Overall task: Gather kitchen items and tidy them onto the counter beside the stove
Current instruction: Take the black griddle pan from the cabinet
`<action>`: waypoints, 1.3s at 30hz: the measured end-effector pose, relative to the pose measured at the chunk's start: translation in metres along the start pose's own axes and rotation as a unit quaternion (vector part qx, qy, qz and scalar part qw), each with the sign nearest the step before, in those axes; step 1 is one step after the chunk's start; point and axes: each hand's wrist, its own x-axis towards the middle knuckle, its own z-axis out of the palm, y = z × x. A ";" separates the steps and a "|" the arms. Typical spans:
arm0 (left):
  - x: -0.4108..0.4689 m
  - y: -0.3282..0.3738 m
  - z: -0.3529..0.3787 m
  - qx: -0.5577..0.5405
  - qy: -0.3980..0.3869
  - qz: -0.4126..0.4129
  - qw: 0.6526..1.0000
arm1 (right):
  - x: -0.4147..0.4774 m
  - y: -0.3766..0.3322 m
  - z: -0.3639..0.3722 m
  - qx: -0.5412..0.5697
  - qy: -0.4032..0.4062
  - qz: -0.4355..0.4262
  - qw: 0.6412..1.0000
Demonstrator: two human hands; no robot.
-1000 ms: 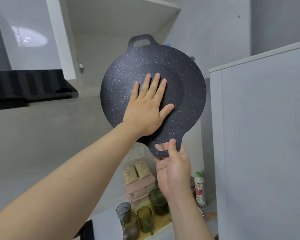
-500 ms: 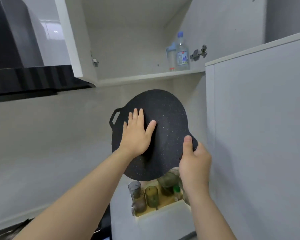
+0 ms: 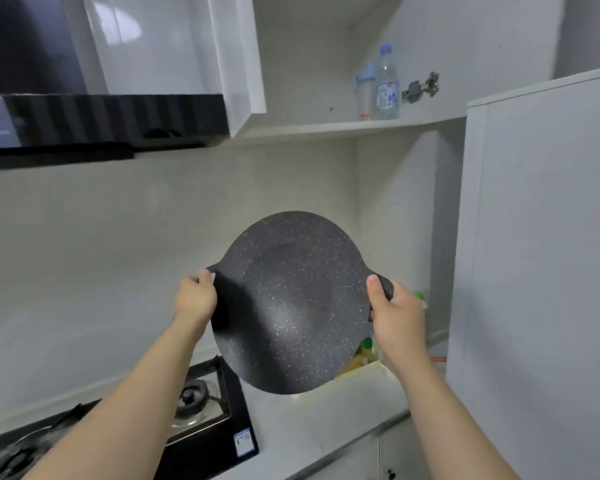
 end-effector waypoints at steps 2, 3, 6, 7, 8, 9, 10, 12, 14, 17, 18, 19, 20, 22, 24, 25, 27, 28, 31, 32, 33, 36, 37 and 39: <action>0.011 -0.015 -0.020 -0.048 0.030 -0.013 0.998 | -0.010 -0.007 0.015 -0.020 -0.010 -0.019 1.000; 0.015 -0.023 -0.031 -0.068 0.039 -0.021 0.997 | -0.014 -0.008 0.024 -0.029 -0.016 -0.029 0.999; 0.024 -0.048 -0.061 -0.101 0.041 -0.042 0.993 | -0.025 -0.003 0.049 -0.039 -0.041 -0.033 0.998; 0.025 -0.056 -0.068 -0.095 0.034 -0.049 0.994 | -0.027 0.000 0.056 -0.045 -0.053 -0.027 0.997; 0.026 -0.070 -0.076 -0.085 0.022 -0.061 0.994 | -0.032 0.002 0.066 -0.049 -0.069 -0.019 0.996; 0.028 -0.083 -0.081 -0.081 0.007 -0.076 0.994 | -0.036 0.004 0.074 -0.048 -0.085 -0.011 0.995; 0.030 -0.098 -0.088 -0.077 -0.005 -0.089 0.993 | -0.041 0.005 0.083 -0.044 -0.098 -0.005 0.994; 0.027 -0.123 -0.105 -0.072 -0.021 -0.125 0.989 | -0.052 0.008 0.100 -0.036 -0.112 0.001 0.993; 0.024 -0.144 -0.122 -0.100 -0.041 -0.154 0.982 | -0.062 0.011 0.115 -0.024 -0.125 0.023 0.992; 0.020 -0.174 -0.159 -0.144 -0.056 -0.209 0.966 | -0.083 0.020 0.145 0.029 -0.171 0.094 0.980; 0.017 -0.183 -0.171 -0.167 -0.069 -0.232 0.956 | -0.089 0.023 0.153 0.053 -0.182 0.123 0.974; 0.015 -0.193 -0.185 -0.190 -0.083 -0.259 0.943 | -0.096 0.026 0.163 0.065 -0.188 0.153 0.968; 0.013 -0.207 -0.203 -0.215 -0.099 -0.288 0.928 | -0.104 0.029 0.177 0.070 -0.193 0.184 0.961; 0.010 -0.233 -0.226 -0.255 -0.127 -0.337 0.897 | -0.115 0.035 0.198 0.063 -0.198 0.231 0.950; 0.009 -0.263 -0.254 -0.275 -0.115 -0.367 0.881 | -0.130 0.042 0.233 0.055 -0.228 0.257 0.938; 0.007 -0.274 -0.264 -0.279 -0.104 -0.374 0.878 | -0.136 0.046 0.248 0.053 -0.241 0.266 0.932; 0.004 -0.296 -0.289 -0.278 -0.062 -0.392 0.875 | -0.150 0.052 0.285 0.040 -0.269 0.279 0.921; 0.003 -0.302 -0.299 -0.268 -0.040 -0.399 0.876 | -0.156 0.055 0.300 0.027 -0.276 0.281 0.919; 0.006 -0.331 -0.340 -0.232 0.016 -0.411 0.882 | -0.174 0.062 0.352 -0.006 -0.320 0.296 0.900; 0.008 -0.341 -0.355 -0.226 0.031 -0.418 0.879 | -0.181 0.065 0.373 -0.017 -0.342 0.306 0.888; 0.012 -0.354 -0.372 -0.223 0.050 -0.424 0.876 | -0.190 0.068 0.395 -0.029 -0.362 0.320 0.875; 0.024 -0.380 -0.409 -0.202 0.080 -0.437 0.873 | -0.211 0.073 0.445 -0.068 -0.402 0.346 0.845; 0.031 -0.390 -0.422 -0.193 0.091 -0.436 0.875 | -0.218 0.072 0.465 -0.073 -0.412 0.348 0.839; 0.039 -0.404 -0.446 -0.184 0.116 -0.439 0.872 | -0.230 0.071 0.498 -0.088 -0.434 0.349 0.826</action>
